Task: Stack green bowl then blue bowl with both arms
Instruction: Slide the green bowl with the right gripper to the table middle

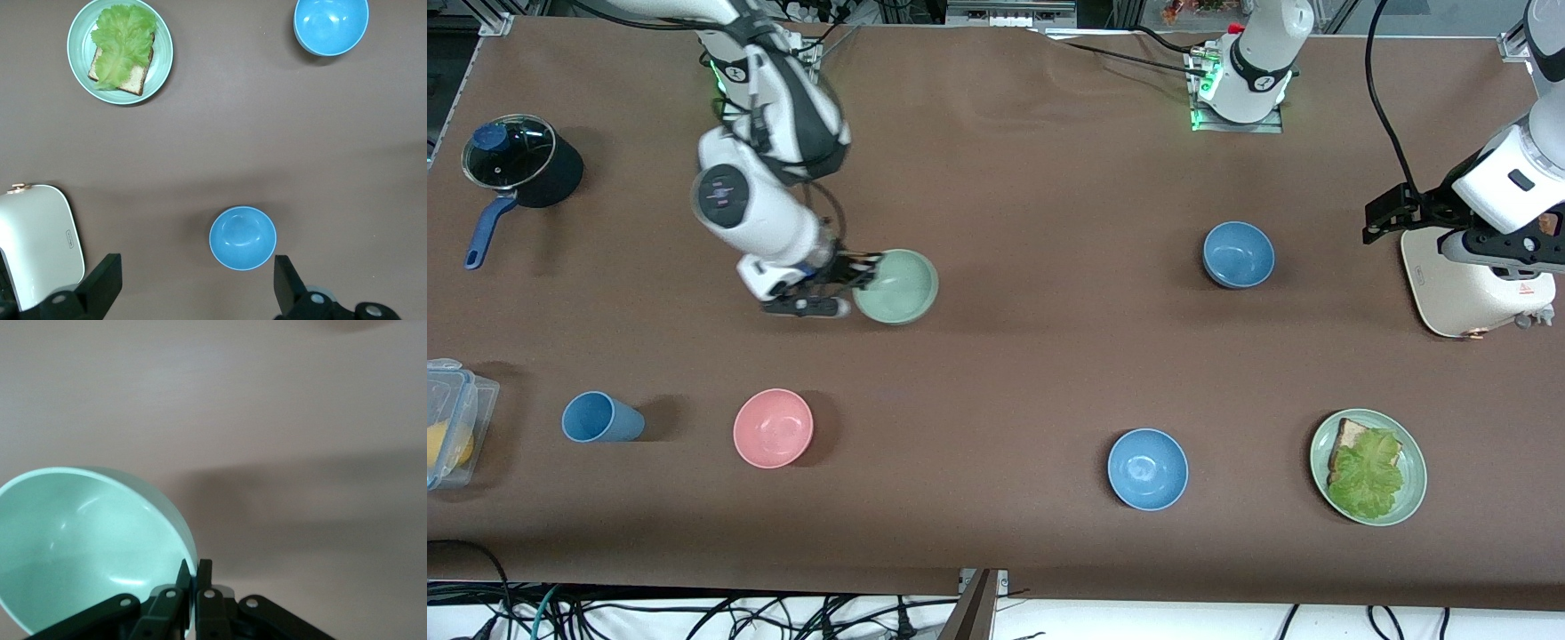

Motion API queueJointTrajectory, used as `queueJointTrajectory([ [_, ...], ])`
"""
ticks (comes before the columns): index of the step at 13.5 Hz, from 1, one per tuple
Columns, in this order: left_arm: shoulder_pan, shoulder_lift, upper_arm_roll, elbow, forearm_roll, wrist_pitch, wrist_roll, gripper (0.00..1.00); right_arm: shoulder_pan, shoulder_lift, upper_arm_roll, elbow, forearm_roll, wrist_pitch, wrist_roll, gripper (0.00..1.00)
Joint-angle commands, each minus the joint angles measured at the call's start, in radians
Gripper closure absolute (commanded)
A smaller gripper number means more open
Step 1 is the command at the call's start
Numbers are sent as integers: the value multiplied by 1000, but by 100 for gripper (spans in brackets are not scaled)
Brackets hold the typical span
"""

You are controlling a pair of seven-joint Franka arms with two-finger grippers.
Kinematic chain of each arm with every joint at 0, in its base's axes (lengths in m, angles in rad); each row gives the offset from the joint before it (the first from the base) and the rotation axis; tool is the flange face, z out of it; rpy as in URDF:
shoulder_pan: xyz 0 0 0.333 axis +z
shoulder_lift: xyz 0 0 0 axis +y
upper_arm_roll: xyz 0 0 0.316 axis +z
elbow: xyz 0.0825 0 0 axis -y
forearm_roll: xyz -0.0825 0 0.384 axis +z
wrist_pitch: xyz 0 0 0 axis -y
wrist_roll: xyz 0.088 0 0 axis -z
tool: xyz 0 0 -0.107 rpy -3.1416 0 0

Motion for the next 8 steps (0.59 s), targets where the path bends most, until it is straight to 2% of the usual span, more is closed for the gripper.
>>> queueJointTrajectory([
  [1, -3, 7, -1, 25, -2, -22, -2, 0, 151, 187, -8, 194, -3, 45, 214, 100],
  [3, -3, 8, -1, 25, -2, -22, -2, 0, 224, 271, -14, 246, -14, 141, 323, 100],
  [8, -3, 8, -1, 25, -2, -22, -2, 0, 272, 336, -15, 247, -69, 223, 393, 100],
])
